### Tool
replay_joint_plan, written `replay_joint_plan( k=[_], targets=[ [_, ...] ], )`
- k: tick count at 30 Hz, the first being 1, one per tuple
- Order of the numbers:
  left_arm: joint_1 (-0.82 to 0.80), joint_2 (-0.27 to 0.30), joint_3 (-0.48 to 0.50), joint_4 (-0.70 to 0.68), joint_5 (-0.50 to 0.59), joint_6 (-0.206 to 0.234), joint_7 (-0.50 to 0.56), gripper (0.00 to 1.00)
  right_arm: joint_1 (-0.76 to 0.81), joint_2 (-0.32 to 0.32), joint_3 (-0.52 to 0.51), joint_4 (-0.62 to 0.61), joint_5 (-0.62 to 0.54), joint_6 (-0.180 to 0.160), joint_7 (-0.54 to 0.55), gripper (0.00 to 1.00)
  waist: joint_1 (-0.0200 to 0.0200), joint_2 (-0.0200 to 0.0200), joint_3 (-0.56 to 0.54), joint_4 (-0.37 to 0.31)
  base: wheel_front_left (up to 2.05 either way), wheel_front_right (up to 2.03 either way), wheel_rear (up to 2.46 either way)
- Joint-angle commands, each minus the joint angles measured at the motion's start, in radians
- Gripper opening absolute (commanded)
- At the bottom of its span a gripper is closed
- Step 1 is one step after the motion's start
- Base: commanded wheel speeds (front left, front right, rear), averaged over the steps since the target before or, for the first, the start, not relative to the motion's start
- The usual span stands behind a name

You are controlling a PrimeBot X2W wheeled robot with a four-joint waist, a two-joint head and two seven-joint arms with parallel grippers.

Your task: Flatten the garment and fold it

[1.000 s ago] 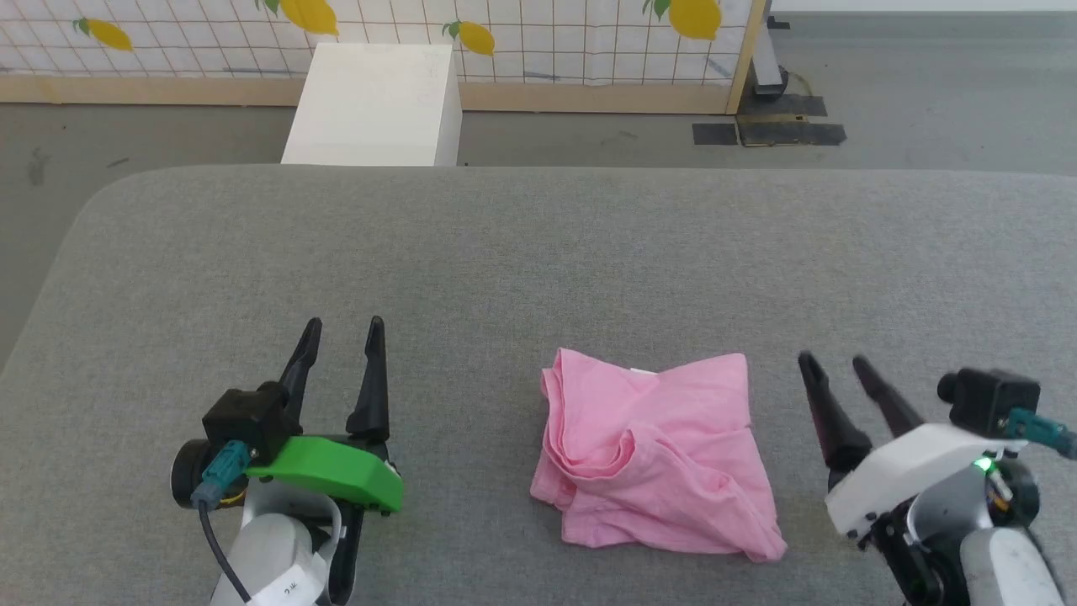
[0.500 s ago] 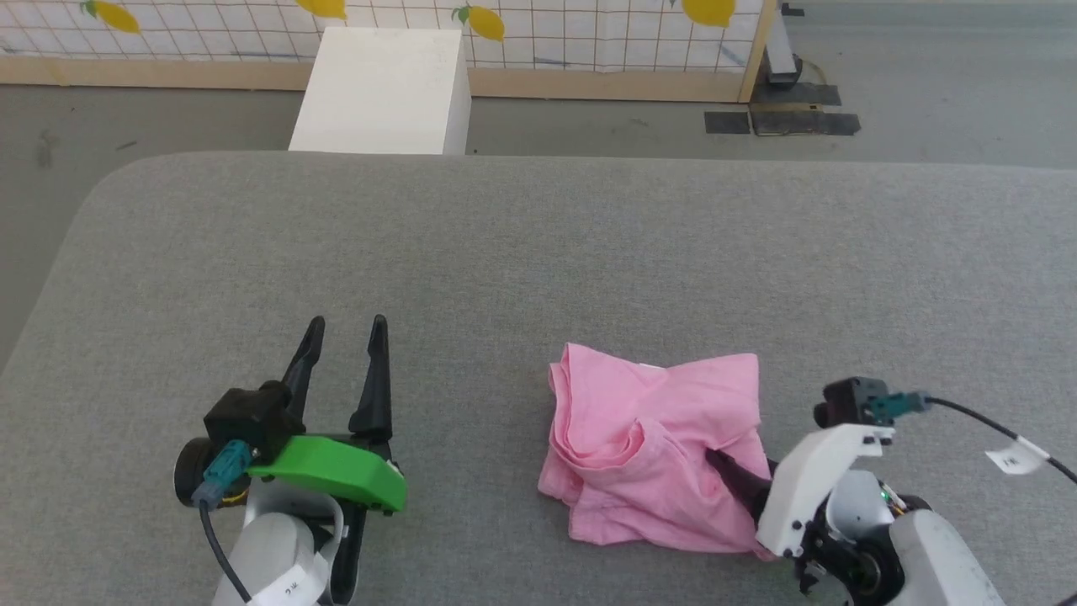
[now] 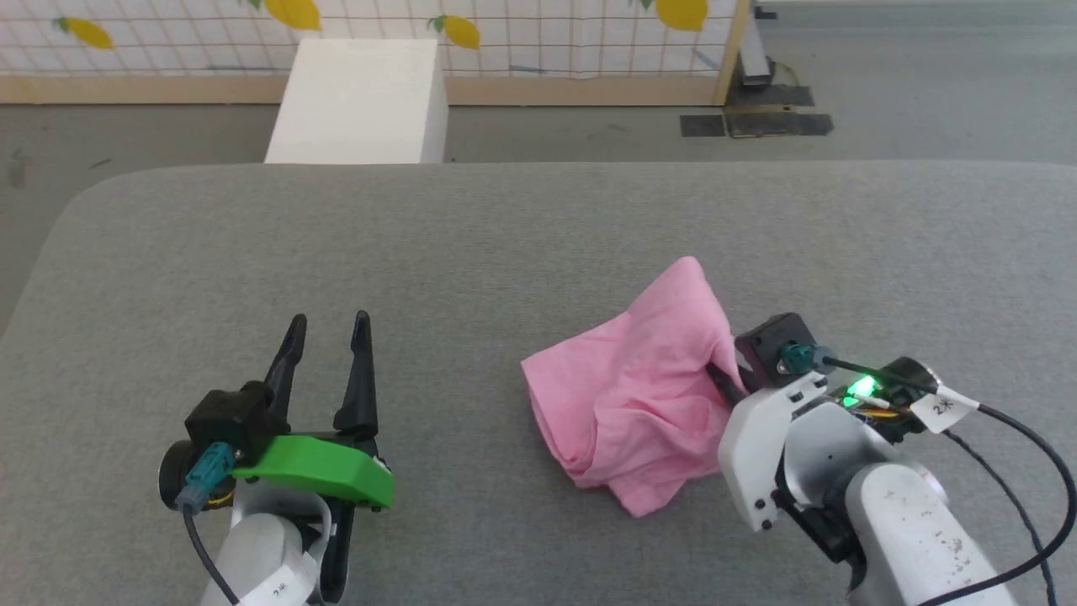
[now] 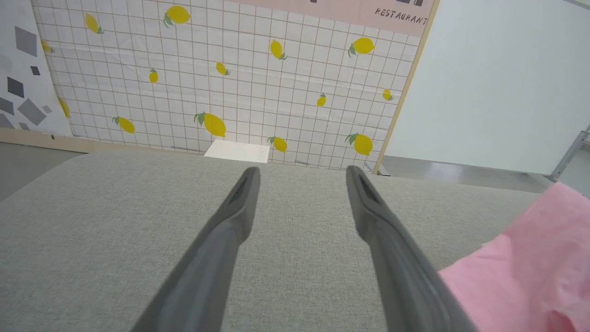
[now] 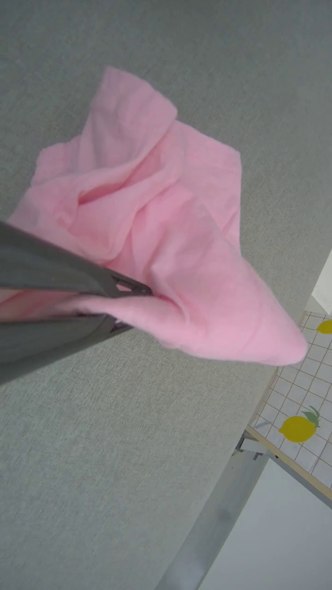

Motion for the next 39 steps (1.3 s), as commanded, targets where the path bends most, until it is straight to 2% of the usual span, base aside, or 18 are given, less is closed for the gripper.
replay_joint_plan(
  k=[1, 9, 13, 18, 22, 27, 33, 34, 35, 39],
  targets=[
    [0.007, -0.003, 0.004, -0.006, -0.005, 0.003, -0.004, 1.00, -0.015, -0.013, 0.003, -0.012, -0.005, -0.002, -0.005, 0.00, -0.0001, 0.0000, 0.005, -0.039, 0.00, 0.00, 0.00],
    [-0.009, -0.003, 0.022, -0.036, 0.007, 0.001, -0.004, 1.00, -0.055, -0.129, -0.023, -0.026, -0.021, -0.002, -0.010, 0.00, -0.0001, 0.0000, 0.057, -0.176, 0.00, 0.00, 0.00],
    [-0.033, -0.001, 0.029, -0.060, 0.022, -0.002, -0.004, 1.00, -0.095, -0.210, -0.055, 0.001, -0.004, -0.002, -0.014, 0.00, -0.0001, 0.0000, 0.107, -0.249, 0.00, 0.00, 0.00],
    [-0.074, 0.015, 0.032, -0.098, 0.045, -0.005, -0.004, 1.00, -0.163, -0.301, -0.095, 0.084, 0.024, -0.002, -0.042, 0.00, -0.0001, 0.0000, 0.192, -0.330, 0.00, 0.00, 0.00],
    [-0.106, 0.031, 0.029, -0.129, 0.060, -0.007, -0.004, 1.00, -0.221, -0.335, -0.135, 0.187, 0.011, -0.002, -0.088, 0.00, -0.0001, 0.0000, 0.269, -0.370, 0.00, 0.00, 0.00],
    [-0.158, 0.057, 0.011, -0.145, 0.073, -0.010, -0.004, 1.00, -0.296, -0.360, -0.181, 0.315, -0.036, -0.002, -0.166, 0.00, -0.0001, 0.0000, 0.360, -0.378, 0.00, 0.00, 0.00],
    [-0.203, 0.083, -0.011, -0.149, 0.078, -0.012, -0.002, 1.00, -0.391, -0.373, -0.296, 0.445, -0.128, -0.002, -0.243, 0.00, -0.0001, 0.0000, 0.435, -0.350, 0.00, 0.00, 0.00],
    [-0.208, 0.088, -0.012, -0.148, 0.077, -0.012, -0.002, 1.00, -0.406, -0.375, -0.318, 0.462, -0.148, -0.002, -0.255, 0.00, -0.0001, 0.0000, 0.444, -0.343, 0.00, 0.00, 0.00],
    [-0.212, 0.098, -0.012, -0.147, 0.074, -0.009, -0.003, 1.00, -0.456, -0.359, -0.398, 0.502, -0.233, -0.002, -0.298, 0.00, -0.0001, 0.0000, 0.457, -0.324, 0.00, 0.00, 0.00],
    [-0.209, 0.095, -0.014, -0.132, 0.067, -0.007, -0.003, 1.00, -0.474, -0.342, -0.444, 0.527, -0.286, -0.002, -0.319, 0.00, -0.0001, 0.0000, 0.433, -0.310, 0.00, 0.00, 0.00]
  ],
)
